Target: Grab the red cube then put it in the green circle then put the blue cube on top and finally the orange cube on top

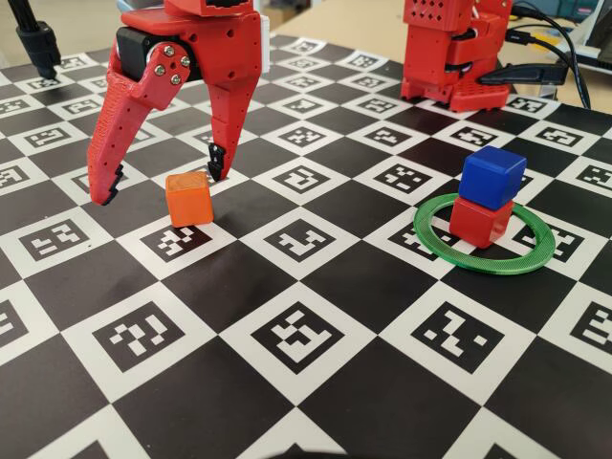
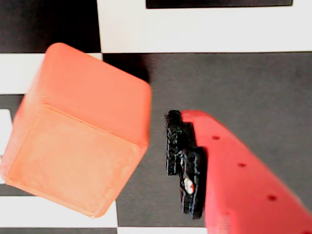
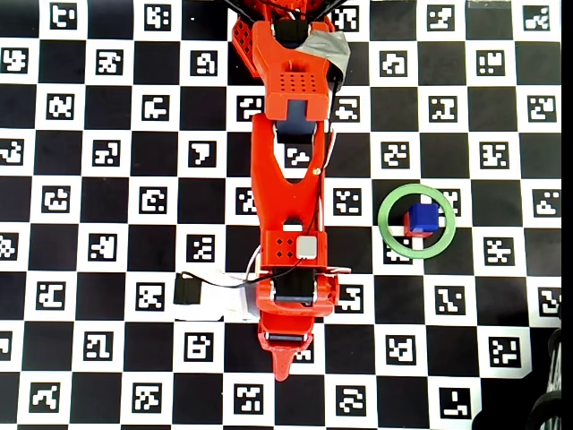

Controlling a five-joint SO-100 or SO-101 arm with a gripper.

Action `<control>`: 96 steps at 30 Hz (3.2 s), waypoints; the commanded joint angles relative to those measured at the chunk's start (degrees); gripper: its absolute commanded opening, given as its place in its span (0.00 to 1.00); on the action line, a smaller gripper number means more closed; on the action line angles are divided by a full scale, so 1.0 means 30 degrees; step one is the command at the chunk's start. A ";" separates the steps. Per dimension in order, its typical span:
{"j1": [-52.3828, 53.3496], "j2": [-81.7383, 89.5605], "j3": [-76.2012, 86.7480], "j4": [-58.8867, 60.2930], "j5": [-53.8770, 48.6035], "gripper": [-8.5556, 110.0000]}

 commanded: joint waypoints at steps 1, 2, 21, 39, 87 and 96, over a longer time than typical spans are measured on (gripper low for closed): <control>0.0000 0.0645 -0.0645 -0.0264 0.0146 0.49; -0.0029 0.0615 -0.0586 -0.0293 0.0146 0.49; -0.0352 0.0498 0.0615 -0.0615 0.0117 0.49; -0.0762 0.0645 0.0674 -0.0674 0.2783 0.49; -0.1172 0.0996 -0.0117 -0.1523 1.0078 0.46; -0.1201 0.1055 -0.0088 -0.1641 1.0576 0.46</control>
